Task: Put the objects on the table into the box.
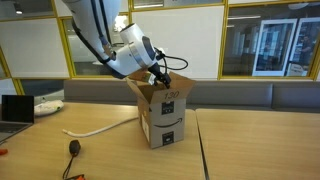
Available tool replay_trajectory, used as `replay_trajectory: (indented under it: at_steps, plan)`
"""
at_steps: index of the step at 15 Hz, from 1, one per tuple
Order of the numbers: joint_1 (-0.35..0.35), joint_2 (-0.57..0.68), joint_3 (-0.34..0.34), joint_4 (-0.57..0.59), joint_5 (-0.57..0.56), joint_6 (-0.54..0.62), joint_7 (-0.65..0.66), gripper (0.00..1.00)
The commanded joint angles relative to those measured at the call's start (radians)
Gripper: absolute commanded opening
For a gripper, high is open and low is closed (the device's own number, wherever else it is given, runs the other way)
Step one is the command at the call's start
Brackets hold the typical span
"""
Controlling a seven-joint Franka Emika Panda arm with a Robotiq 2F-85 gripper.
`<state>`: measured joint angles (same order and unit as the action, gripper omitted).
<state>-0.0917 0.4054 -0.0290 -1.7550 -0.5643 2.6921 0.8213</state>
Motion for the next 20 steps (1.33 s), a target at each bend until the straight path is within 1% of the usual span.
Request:
replay_trajectory:
  at_steps: [1, 4, 5, 8, 10, 12, 15, 17, 20]
  plan:
    - [0.096, -0.033, -0.088, 0.001, 0.065, -0.066, -0.052, 1.00]
    - [0.148, -0.085, -0.118, -0.047, 0.061, -0.109, -0.049, 1.00]
    - [0.161, -0.110, -0.115, -0.071, 0.062, -0.128, -0.055, 1.00]
    - [0.220, -0.224, -0.105, -0.179, 0.009, -0.191, -0.027, 1.00]
    - [0.251, -0.317, -0.080, -0.264, -0.031, -0.231, -0.005, 1.00]
    - [0.260, -0.412, -0.037, -0.355, -0.053, -0.268, -0.004, 1.00]
    - [0.250, -0.530, 0.044, -0.470, -0.009, -0.324, -0.048, 1.00]
    - [0.245, -0.590, 0.089, -0.535, 0.050, -0.344, -0.094, 1.00]
    - [0.253, -0.642, 0.126, -0.608, 0.210, -0.369, -0.230, 1.00]
